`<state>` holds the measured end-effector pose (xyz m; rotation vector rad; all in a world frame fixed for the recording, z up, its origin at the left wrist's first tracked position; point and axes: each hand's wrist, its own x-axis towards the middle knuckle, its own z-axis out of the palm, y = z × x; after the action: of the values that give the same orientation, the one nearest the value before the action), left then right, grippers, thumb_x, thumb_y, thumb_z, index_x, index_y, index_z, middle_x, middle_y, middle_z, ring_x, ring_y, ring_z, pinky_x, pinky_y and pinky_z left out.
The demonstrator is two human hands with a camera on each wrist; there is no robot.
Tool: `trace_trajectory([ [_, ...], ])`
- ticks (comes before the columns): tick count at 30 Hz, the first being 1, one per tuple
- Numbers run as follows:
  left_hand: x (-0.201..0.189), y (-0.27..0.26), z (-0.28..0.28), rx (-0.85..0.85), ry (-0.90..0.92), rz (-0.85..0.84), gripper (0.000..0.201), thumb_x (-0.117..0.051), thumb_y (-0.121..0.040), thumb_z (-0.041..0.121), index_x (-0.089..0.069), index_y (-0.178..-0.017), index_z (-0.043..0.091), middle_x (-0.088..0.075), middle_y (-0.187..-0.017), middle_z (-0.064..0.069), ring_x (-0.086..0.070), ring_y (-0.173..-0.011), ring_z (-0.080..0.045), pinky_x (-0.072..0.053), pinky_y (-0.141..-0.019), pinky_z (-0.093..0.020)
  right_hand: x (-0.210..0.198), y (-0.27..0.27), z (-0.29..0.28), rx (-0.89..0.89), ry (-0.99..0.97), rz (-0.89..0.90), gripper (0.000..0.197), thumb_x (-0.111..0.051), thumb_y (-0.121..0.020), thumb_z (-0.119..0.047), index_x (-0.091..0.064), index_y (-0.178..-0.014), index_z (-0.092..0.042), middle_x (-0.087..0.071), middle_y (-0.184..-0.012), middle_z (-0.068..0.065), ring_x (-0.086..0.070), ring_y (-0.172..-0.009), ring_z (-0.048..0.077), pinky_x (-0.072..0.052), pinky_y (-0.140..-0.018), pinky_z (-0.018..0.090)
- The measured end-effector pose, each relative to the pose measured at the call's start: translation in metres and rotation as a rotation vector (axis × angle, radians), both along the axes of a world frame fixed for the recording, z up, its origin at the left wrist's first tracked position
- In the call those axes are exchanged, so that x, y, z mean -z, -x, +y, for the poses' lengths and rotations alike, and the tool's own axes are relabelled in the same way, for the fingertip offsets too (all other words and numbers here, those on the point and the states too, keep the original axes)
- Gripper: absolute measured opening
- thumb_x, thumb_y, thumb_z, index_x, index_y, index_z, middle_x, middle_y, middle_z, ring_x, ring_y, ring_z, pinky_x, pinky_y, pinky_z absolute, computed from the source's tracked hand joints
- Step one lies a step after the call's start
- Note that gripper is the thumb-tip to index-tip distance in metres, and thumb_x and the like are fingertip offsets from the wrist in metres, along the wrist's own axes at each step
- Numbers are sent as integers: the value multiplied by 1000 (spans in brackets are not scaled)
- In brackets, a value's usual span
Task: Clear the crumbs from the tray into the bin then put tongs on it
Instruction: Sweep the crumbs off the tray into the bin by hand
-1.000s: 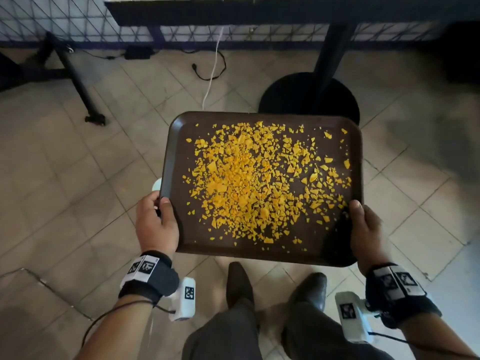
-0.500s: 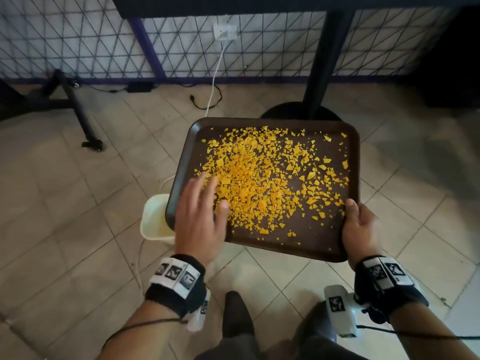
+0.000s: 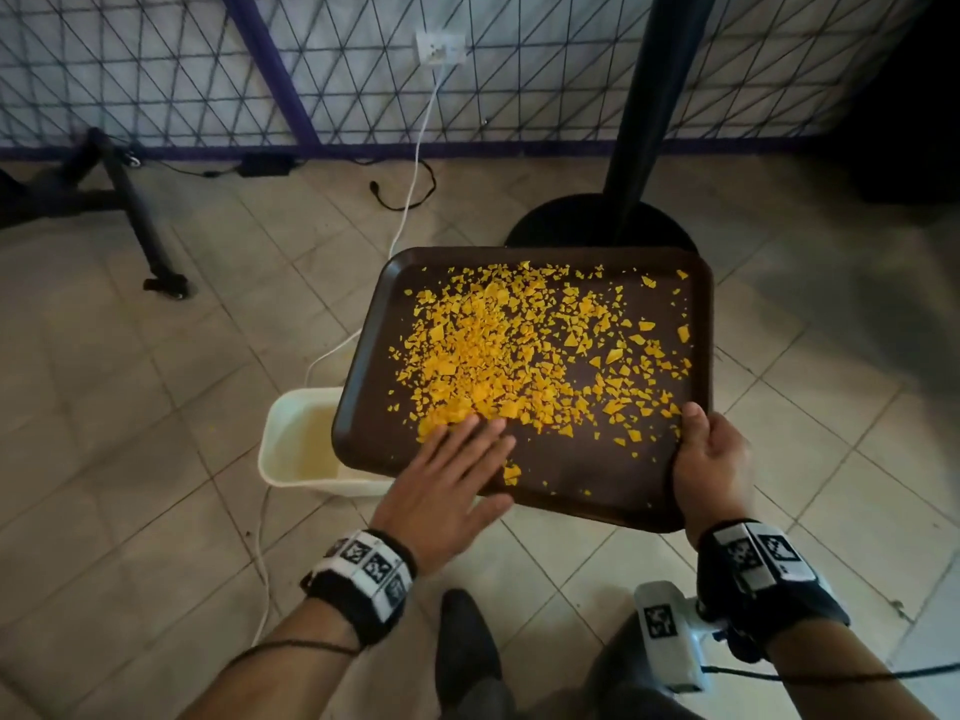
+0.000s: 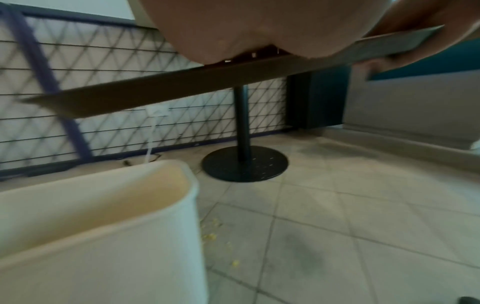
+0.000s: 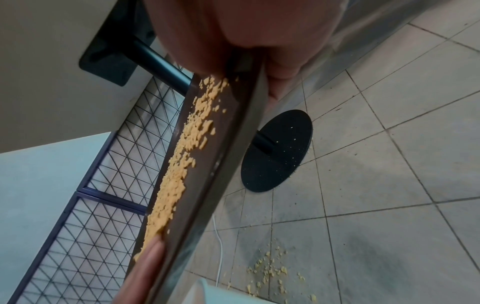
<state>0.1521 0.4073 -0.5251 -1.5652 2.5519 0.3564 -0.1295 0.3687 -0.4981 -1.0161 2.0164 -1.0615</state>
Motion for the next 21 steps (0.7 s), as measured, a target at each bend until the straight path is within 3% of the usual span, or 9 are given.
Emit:
trace_trajectory([
  [3, -2, -28, -7, -154, -29, 18, 68, 2, -99, 65, -4, -156, 28, 5, -166, 6, 18, -150, -11, 4, -122, -42, 3, 1, -1, -16, 6, 37, 37, -40, -101, -37, -62, -92, -9, -65, -81, 8, -62, -79, 32, -54, -73, 45],
  [5, -12, -16, -8, -160, -16, 68, 69, 2, -98, 64, -7, -156, 28, 2, -165, 5, 12, -152, -13, 4, -122, -41, 5, 0, -1, -27, 8, 51, 39, -40, -102, -36, -62, -93, -6, -65, -80, 9, -63, -77, 32, -54, -72, 46],
  [7, -21, 18, -4, -53, 3, 144, 68, -4, -100, 63, -12, -156, 27, -2, -165, 6, 5, -153, -16, 2, -122, -42, 7, -2, -1, -33, 10, 51, 40, -40, -101, -37, -63, -93, -5, -66, -81, 10, -63, -76, 32, -55, -70, 46],
  [9, -22, 57, 4, 93, 22, 208, 65, -14, -101, 60, -20, -156, 24, -6, -164, 5, 1, -153, -18, 2, -123, -42, 8, -5, -3, -39, 20, 52, 40, -40, -102, -36, -63, -95, -4, -65, -79, 9, -62, -75, 31, -52, -66, 39],
  [12, -11, 82, 17, 193, 4, 160, 64, -20, -103, 60, -23, -155, 23, -9, -165, 4, -3, -153, -20, -3, -123, -45, 9, -8, -4, -31, 22, 19, 39, -41, -102, -37, -62, -96, -5, -64, -79, 8, -62, -74, 28, -49, -63, 32],
  [14, -2, 66, 18, 163, -15, 131, 64, -17, -103, 61, -19, -155, 24, -5, -164, 6, 1, -153, -17, -3, -123, -45, 10, -7, -5, -16, 15, 5, 39, -40, -101, -39, -61, -94, -6, -63, -80, 7, -61, -74, 27, -47, -62, 31],
  [18, 9, -7, 12, -32, -61, 107, 64, -1, -98, 66, -4, -155, 35, 4, -163, 13, 19, -148, -6, 14, -120, -33, 8, -4, -6, 11, 16, 6, 36, -41, -101, -39, -60, -91, -10, -62, -78, 3, -60, -77, 29, -49, -69, 36],
  [21, 12, -53, 9, -146, -63, 75, 66, 1, -99, 65, -9, -155, 33, -1, -165, 10, 11, -151, -7, 16, -118, -26, 10, -5, -5, 8, 9, -1, 36, -41, -101, -39, -60, -91, -10, -63, -79, 3, -62, -77, 29, -53, -72, 41],
])
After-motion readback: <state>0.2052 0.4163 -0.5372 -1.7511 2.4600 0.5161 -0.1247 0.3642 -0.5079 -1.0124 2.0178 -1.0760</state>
